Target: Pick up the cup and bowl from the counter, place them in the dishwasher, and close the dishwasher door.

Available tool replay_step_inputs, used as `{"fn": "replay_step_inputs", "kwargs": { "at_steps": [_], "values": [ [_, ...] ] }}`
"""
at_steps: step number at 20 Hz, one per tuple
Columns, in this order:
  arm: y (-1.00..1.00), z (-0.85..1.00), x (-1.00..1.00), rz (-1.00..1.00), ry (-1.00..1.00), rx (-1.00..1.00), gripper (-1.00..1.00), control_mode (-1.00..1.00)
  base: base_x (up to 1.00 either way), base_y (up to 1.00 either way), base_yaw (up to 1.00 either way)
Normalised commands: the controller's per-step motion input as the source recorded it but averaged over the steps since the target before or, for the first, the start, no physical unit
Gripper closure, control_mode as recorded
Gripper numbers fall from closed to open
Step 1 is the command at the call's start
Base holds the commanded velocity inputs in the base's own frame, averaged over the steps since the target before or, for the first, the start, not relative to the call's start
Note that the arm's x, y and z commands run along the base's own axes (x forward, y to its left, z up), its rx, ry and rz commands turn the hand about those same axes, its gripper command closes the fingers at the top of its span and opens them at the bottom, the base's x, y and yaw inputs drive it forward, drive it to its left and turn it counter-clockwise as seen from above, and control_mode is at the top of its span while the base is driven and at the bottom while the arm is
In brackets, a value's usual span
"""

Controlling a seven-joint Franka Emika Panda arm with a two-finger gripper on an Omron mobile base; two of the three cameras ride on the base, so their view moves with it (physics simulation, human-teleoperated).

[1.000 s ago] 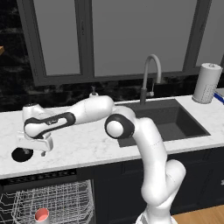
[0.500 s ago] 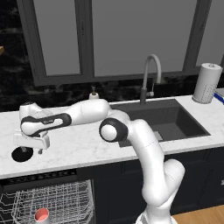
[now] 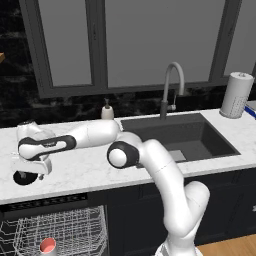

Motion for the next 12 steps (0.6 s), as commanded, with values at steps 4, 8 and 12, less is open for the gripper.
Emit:
{"fn": "replay_step_inputs", "kwargs": {
  "at_steps": [4, 8, 12],
  "values": [
    [0.01, -0.4, 0.05, 0.0, 0.0, -0.03, -1.0, -1.0, 0.0, 0.0, 0.0],
    [0.0, -0.29, 0.0, 0.0, 0.01, -0.02, -1.0, -1.0, 0.0, 0.0, 0.0],
    [0.0, 0.0, 0.0, 0.0, 0.0, 0.0, 1.0, -1.0, 0.0, 0.0, 0.0]
  ]
}}
